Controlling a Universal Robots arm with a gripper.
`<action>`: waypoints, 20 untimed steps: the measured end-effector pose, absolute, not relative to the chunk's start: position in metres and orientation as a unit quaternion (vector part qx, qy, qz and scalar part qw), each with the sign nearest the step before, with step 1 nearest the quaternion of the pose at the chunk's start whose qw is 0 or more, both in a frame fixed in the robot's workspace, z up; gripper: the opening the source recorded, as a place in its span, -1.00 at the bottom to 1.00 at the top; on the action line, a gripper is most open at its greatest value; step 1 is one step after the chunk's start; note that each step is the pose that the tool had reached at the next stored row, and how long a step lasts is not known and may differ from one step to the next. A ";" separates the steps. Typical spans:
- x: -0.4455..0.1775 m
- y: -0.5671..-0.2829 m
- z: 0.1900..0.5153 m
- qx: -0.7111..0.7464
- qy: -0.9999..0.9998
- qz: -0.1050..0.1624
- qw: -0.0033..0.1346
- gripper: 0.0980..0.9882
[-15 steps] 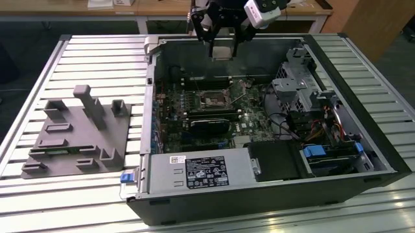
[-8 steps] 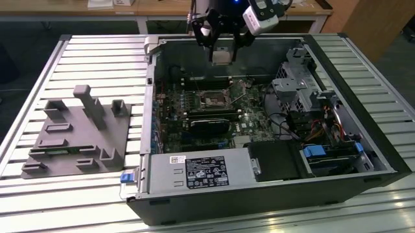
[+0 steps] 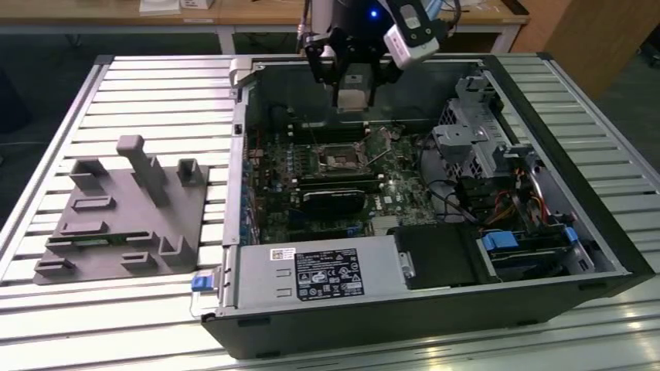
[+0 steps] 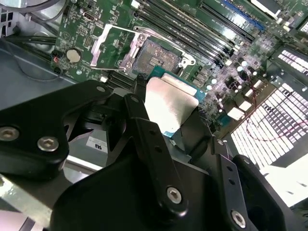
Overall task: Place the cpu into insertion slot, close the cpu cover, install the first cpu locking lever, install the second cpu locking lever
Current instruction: 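Place the cpu into insertion slot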
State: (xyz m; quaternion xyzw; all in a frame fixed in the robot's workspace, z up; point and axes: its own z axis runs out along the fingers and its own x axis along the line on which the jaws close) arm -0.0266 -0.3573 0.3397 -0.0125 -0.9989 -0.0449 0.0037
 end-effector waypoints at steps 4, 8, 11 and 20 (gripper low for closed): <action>-0.027 -0.357 0.332 -0.013 -0.999 -0.045 0.004 -0.01; -0.028 -0.357 0.326 -0.013 -0.999 -0.045 0.003 -0.01; -0.029 -0.356 0.321 -0.013 -0.999 -0.045 0.003 -0.01; -0.030 -0.351 0.305 -0.013 -0.999 -0.040 0.002 -0.01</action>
